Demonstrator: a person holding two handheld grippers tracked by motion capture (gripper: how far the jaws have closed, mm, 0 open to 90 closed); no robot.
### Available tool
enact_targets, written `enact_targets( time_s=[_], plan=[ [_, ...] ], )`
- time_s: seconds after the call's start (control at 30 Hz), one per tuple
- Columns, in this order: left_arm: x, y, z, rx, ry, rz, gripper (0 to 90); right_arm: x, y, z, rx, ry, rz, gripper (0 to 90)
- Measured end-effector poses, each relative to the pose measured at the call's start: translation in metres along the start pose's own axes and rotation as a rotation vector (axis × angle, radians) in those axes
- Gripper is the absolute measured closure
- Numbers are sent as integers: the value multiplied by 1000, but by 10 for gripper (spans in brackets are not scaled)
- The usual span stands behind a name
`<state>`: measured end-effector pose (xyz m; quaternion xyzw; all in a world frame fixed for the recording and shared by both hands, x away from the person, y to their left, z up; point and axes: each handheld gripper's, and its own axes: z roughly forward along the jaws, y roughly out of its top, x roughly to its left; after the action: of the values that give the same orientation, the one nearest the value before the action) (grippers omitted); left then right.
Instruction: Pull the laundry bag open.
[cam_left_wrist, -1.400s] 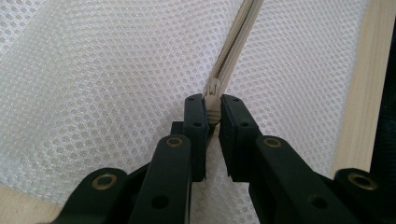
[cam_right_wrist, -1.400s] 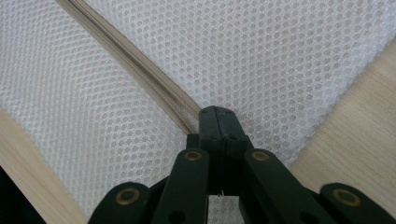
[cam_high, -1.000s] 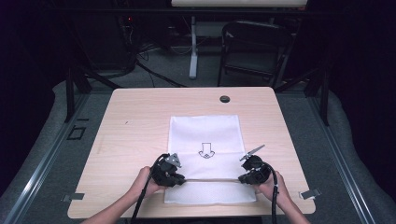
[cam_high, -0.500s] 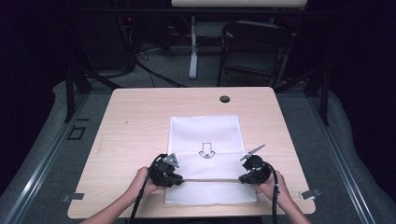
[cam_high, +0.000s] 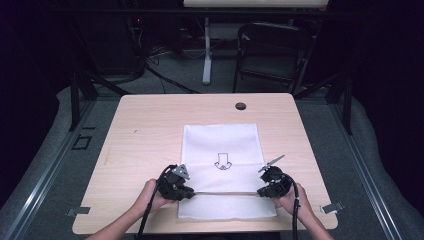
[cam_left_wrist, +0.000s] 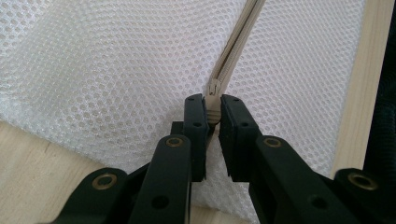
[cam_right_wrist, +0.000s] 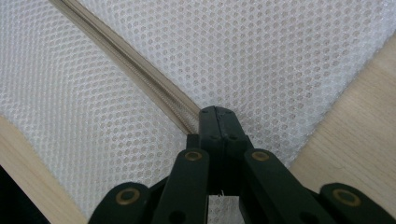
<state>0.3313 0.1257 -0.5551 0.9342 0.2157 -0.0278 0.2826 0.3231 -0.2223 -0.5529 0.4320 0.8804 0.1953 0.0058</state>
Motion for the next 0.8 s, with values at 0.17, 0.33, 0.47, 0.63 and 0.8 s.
enact_targets(
  time_s=[0.17,0.33,0.47,0.63,0.8],
  plan=[
    [1,-4,-3,-7,3,-12,815,0,0,0,2,-2,-1,900],
    [3,-7,-6,-7,9,-12,815,0,0,0,-1,1,2,900],
    [4,-10,-9,-5,13,-18,815,0,0,0,-4,2,2,900],
    [4,-12,-12,-10,15,-24,815,0,0,0,-3,2,0,900],
    [7,-16,-15,-9,20,-33,815,0,0,0,-10,10,8,900]
  ],
)
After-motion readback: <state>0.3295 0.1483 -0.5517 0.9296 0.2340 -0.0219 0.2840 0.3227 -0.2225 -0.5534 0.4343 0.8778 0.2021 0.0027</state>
